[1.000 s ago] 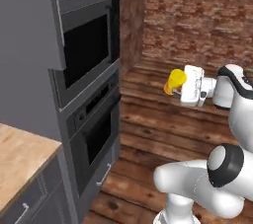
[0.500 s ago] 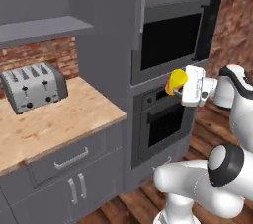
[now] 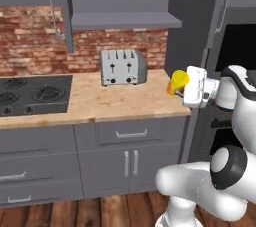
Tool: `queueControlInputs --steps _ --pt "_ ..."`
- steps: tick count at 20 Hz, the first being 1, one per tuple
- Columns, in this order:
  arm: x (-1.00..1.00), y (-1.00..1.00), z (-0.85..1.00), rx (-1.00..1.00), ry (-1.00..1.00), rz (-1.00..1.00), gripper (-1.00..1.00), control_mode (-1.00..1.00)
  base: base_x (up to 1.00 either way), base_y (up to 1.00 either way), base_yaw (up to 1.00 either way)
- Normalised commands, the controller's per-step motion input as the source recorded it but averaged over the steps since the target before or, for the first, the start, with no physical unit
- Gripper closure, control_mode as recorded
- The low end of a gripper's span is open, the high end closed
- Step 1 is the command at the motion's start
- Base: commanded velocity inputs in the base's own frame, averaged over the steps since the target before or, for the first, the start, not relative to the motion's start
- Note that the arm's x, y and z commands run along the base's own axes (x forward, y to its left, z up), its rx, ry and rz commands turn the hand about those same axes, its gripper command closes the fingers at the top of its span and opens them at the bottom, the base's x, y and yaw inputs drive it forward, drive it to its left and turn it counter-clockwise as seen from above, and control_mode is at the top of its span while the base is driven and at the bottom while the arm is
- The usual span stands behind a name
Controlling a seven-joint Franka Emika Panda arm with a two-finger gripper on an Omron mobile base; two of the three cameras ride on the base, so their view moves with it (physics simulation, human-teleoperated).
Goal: Move the cup from next to the sink to the open cabinet. Then, move the bowl with the broccoli to the fridge to clear the area for faucet cleaning.
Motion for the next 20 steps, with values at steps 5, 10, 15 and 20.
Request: queueControlInputs --steps 5,10,15,20 --pt "0.0 0.0 0.0 0.0 0.0 0.0 1.0 1.0 0.22 0.29 0.19" --pt "0.0 0.0 0.0 0.0 0.0 0.0 1.0 1.0 0.97 0.19 -0.21" --pt "0.0 0.0 0.0 0.0 0.0 0.0 1.0 1.0 0.89 0.4 -0.21" --pt "0.0 0.0 0.0 0.0 0.0 0.0 1.0 1.0 0.21 0.55 -0.05"
